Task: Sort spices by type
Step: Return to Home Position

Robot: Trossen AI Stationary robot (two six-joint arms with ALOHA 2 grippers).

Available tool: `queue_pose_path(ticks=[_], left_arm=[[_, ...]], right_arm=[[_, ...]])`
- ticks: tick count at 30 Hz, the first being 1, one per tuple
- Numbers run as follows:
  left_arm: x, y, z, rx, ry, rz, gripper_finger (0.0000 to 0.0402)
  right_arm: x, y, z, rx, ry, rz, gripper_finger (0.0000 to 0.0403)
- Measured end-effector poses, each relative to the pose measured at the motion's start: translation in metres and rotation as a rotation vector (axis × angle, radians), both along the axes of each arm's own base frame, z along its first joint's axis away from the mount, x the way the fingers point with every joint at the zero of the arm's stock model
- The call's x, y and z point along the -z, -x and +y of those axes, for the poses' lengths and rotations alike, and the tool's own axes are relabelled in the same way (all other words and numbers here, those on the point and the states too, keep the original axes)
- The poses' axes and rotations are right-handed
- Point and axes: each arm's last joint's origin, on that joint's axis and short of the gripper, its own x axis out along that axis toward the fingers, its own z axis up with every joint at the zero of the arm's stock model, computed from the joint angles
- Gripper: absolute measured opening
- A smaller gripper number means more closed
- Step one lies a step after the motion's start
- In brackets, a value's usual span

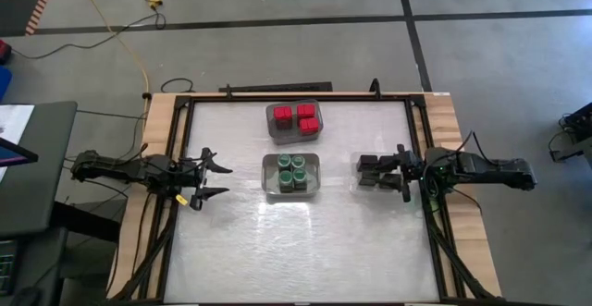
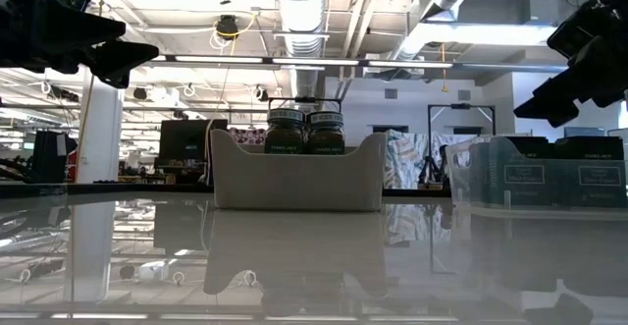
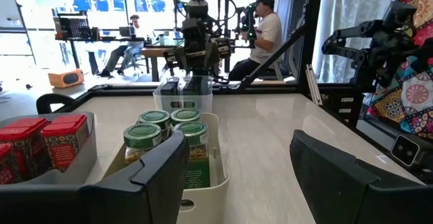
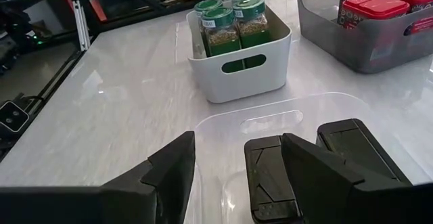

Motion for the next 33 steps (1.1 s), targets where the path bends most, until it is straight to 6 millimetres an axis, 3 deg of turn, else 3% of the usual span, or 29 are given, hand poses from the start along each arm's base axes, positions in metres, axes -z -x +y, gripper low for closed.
queue_pose_path(ticks=[25, 33], left_arm=[[0.0, 0.0, 0.0, -0.001, 0.001, -0.001, 0.0247], [-0.0011, 0.0004, 0.0061, -0.21, 0.008, -0.01, 0.0247]], right_arm=[[0.0, 0.0, 0.0, -0.001, 0.001, 0.0, 0.0249], [0.0, 0.0, 0.0, -0.001, 0.001, 0.0, 0.0249]])
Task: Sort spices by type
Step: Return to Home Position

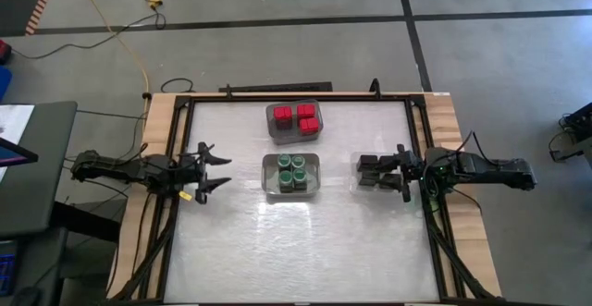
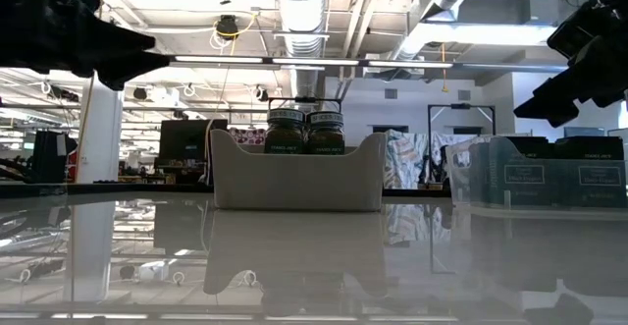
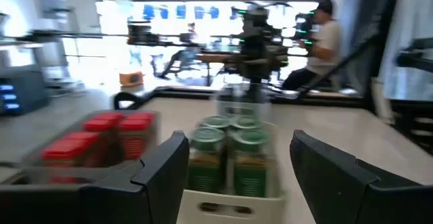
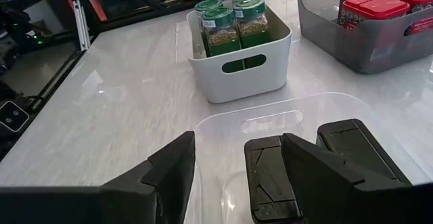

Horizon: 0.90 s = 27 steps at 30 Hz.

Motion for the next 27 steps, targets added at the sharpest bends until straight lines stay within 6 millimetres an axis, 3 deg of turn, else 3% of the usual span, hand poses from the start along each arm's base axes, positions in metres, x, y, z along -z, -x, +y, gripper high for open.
queue_pose_path(ticks=[12, 27], left_arm=[[0.0004, 0.0032, 0.0093, -0.341, 0.018, 0.003, 0.0247], [0.0005, 0.0033, 0.0095, -0.351, -0.004, 0.012, 0.0247]], right_arm=[[0.0, 0.0, 0.0, 0.0, 0.0, 0.0, 0.0249], [0.0, 0.0, 0.0, 0.0, 0.0, 0.0, 0.0249]])
